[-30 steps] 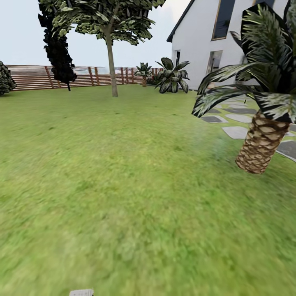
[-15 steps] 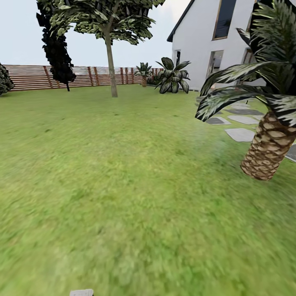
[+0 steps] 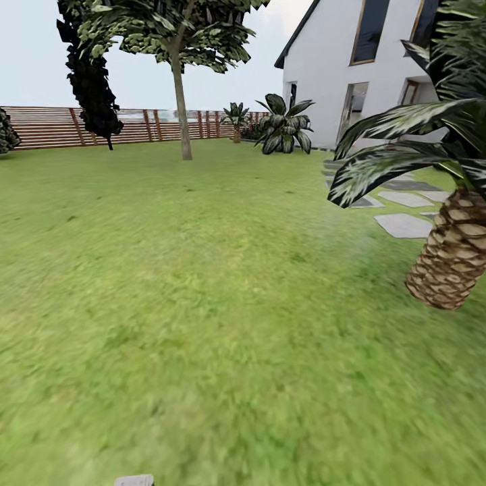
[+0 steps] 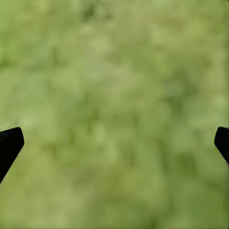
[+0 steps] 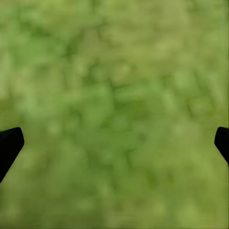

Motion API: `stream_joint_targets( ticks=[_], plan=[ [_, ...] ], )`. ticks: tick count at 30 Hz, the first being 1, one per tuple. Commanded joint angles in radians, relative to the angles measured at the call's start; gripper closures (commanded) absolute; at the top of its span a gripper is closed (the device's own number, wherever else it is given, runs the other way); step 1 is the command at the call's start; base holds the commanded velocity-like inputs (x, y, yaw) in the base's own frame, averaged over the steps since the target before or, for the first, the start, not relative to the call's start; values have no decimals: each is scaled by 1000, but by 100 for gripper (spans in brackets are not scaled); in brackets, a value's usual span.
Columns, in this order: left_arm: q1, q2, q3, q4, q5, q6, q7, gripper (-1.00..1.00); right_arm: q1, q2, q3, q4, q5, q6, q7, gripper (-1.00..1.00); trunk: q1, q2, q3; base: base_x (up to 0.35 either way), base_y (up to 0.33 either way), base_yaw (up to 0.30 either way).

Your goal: In the garden, pick up the pesticide atomizer on the floor and spray pesticide onto both trees until each tree trunk is fully covered.

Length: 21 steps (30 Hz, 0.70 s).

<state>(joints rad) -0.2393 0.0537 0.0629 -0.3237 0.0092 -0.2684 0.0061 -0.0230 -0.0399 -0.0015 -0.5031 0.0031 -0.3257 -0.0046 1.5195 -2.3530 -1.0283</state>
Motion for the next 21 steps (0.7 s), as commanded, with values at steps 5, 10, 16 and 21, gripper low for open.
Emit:
stream_joint_targets(
  ticks=[5,10,16,21],
  plan=[
    [0,-1,0,0,0,0,0,-100,0,0,0,0,0,0,0,-100,0,0,0,340,0,0],
    [0,-1,0,0,0,0,0,-100,0,0,0,0,0,0,0,-100,0,0,0,340,0,0],
    [0,-1,0,0,0,0,1,-100,0,0,0,0,0,0,0,-100,0,0,0,340,0,0],
    [0,0,1,0,-1,0,1,-100,0,0,0,0,0,0,0,-100,0,0,0,343,0,0]
  ],
)
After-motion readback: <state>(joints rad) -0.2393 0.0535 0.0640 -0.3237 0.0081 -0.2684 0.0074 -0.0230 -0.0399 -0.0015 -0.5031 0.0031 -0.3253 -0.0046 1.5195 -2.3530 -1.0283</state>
